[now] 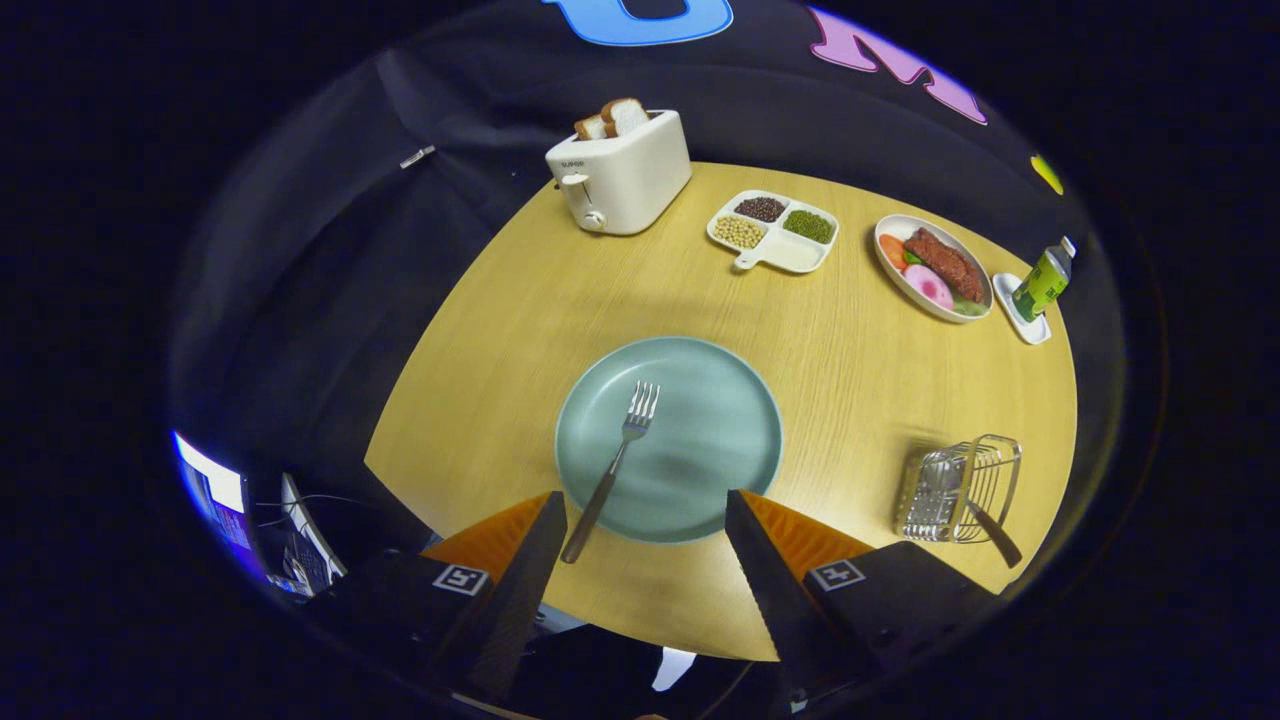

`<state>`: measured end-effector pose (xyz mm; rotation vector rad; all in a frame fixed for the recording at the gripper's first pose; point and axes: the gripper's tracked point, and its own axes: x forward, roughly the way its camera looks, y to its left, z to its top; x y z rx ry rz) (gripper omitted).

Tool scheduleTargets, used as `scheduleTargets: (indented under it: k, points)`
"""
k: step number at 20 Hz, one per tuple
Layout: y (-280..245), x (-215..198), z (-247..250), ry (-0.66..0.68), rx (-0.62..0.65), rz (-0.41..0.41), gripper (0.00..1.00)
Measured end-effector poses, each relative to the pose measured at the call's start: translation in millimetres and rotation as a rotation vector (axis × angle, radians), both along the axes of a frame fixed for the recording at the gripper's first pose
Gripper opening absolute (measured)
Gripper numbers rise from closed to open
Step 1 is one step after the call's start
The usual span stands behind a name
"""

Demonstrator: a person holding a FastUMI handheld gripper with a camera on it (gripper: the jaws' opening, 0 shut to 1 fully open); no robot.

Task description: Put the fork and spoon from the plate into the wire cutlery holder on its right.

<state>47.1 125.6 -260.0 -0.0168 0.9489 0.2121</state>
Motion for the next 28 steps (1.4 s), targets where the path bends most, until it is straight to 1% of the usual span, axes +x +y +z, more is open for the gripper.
scheduleTargets:
  k: [3, 5, 9, 12, 14, 16, 17, 18, 19, 20, 21, 22, 23, 25, 28]
  points:
    - [2.3, 9.7, -31.2, 0.044, -0.033, -0.034, 1.0]
    - [7.1, 14.9, -49.8, 0.077, -0.031, -0.06, 1.0]
    - [7.2, 28.0, -80.1, 0.102, -0.045, -0.109, 1.0]
    - [8.2, 25.2, -96.7, 0.121, -0.087, -0.109, 1.0]
    - [10.6, 27.1, -98.1, 0.1, -0.091, -0.106, 0.99]
    - [9.6, 29.2, -104.4, 0.104, -0.101, -0.098, 0.88]
    - [6.2, 28.5, -110.4, 0.116, -0.121, -0.097, 0.75]
    - [5.3, 26.1, -112.8, 0.124, -0.129, -0.097, 0.7]
    - [4.5, 23.1, -115.9, 0.135, -0.138, -0.097, 0.53]
    - [2.4, 21.8, -122.4, 0.15, -0.153, -0.095, 0.41]
    - [3.3, 21.5, -124.4, 0.159, -0.155, -0.084, 0.24]
    - [4.0, 25.9, -119.7, 0.145, -0.15, -0.066, 0.24]
    - [5.1, 22.2, -127.5, 0.159, -0.142, -0.058, 0.18]
    - [8.0, 23.3, -122.8, 0.175, -0.1, -0.033, 0.11]
    - [3.1, 23.5, -118.5, 0.185, -0.048, -0.022, 0.08]
